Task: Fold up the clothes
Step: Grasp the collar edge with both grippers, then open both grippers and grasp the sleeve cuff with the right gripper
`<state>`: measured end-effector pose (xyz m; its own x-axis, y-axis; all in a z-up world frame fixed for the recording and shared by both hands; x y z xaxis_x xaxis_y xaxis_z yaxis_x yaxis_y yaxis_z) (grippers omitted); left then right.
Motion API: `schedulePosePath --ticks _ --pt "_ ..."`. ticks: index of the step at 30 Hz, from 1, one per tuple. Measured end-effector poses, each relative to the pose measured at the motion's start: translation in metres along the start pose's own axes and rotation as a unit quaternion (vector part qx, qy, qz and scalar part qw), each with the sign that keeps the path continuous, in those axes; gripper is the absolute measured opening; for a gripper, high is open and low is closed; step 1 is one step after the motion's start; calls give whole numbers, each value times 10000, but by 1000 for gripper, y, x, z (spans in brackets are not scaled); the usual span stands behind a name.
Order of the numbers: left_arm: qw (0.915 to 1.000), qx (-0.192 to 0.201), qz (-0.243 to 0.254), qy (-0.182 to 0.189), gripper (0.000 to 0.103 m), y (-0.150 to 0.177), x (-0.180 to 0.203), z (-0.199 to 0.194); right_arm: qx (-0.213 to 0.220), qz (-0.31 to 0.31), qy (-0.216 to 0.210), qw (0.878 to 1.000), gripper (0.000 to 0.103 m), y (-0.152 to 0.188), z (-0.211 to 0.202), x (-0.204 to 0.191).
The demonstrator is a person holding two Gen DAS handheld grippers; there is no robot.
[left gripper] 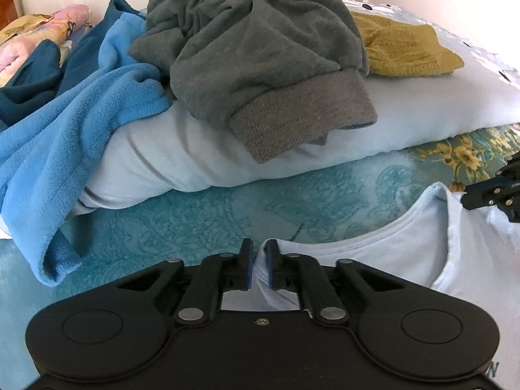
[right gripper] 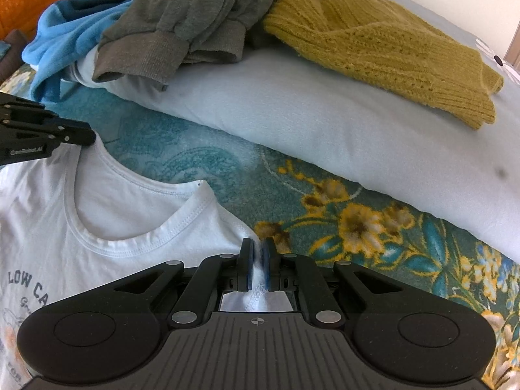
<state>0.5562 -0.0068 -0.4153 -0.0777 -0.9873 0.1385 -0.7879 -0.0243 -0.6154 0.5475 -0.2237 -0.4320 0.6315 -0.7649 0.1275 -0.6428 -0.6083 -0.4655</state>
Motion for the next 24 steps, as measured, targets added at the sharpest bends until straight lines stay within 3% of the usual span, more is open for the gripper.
schedulePosePath --ticks 1,2,4,9,11,14,19,24 --pt "10000 0 -20 60 14 -1 1 -4 18 3 -13 10000 5 -1 -2 0" --pt "9999 7 -38 116 28 -2 2 -9 58 19 -24 10000 6 -2 -6 0" --pt "9996 214 -56 161 46 -6 1 -24 182 85 -8 9998 11 -3 -18 0" --pt "9972 636 -390 40 50 -2 -9 -69 480 462 125 9977 15 8 -57 3" --pt "9955 803 -507 -31 61 6 -12 -92 588 678 184 9958 15 19 -77 1" --pt "9920 1005 -752 -114 66 26 -19 -126 612 1041 339 9921 15 51 -108 -8" --pt "9902 828 -1116 -152 66 70 -25 -165 483 1670 659 9826 15 114 -155 -29" --pt "9896 634 -1279 -185 66 108 -24 -194 211 2515 1156 9607 15 190 -200 -46"
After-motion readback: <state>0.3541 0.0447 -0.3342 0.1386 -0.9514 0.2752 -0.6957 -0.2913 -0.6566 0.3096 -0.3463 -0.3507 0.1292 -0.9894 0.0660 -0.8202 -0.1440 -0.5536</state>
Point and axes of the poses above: each gripper's, at about its wrist camera, not at the fingertips, and z roughly the way its jaws point, x to its right, y to its underside, the point moved 7 cm from there along z, roughly the way its jaws point, and after that the axes turned 15 degrees about -z, right-handed, at the moved point
